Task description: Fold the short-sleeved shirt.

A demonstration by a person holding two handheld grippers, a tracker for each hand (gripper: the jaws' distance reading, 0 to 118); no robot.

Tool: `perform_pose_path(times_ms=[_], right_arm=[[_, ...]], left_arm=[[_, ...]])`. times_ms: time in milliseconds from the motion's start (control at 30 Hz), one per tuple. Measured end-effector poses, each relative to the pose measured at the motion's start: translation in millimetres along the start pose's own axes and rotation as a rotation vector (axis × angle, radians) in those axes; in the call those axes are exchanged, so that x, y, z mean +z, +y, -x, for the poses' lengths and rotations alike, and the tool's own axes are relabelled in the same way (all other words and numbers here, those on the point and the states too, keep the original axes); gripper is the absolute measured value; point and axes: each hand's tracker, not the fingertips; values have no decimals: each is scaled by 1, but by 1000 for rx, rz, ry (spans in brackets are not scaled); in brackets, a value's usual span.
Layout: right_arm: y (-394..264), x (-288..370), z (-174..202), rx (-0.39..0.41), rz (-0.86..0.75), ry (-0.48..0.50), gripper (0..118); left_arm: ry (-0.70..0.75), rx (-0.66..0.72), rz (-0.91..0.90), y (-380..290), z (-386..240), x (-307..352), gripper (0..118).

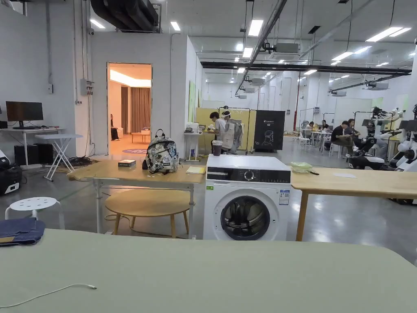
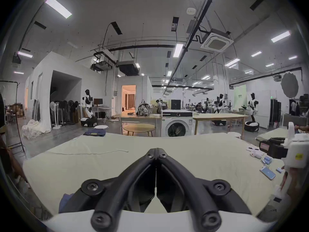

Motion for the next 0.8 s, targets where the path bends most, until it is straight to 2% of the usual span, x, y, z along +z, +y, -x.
perform_pose_path(times_ms=[133, 200, 400, 633, 667, 700, 767, 800], right_arm=[[0, 0, -8, -72, 5, 29, 0], [0, 2, -7, -71, -8, -4, 0], [5, 9, -11, -82, -45, -8, 0], [9, 11, -2, -44, -75, -45, 0], [9, 10, -2, -52, -73, -21, 0], [10, 8, -2, -61, -53, 6, 0], [10, 8, -1, -63, -49, 5, 0], [10, 9, -1, -67, -50, 9, 6]], left_arm=[[8, 0, -5, -2, 2, 2, 0], [7, 0, -6, -2, 2, 3, 0], [10, -2, -19, -1, 2, 5, 0], [8, -3, -30, -1, 0, 6, 0], [5, -3, -33, 0, -1, 6, 3], [1, -5, -42, 0, -2, 7, 13], [-1, -12, -51, 2, -4, 8, 38], [-2, -17, -53, 2, -4, 8, 53]])
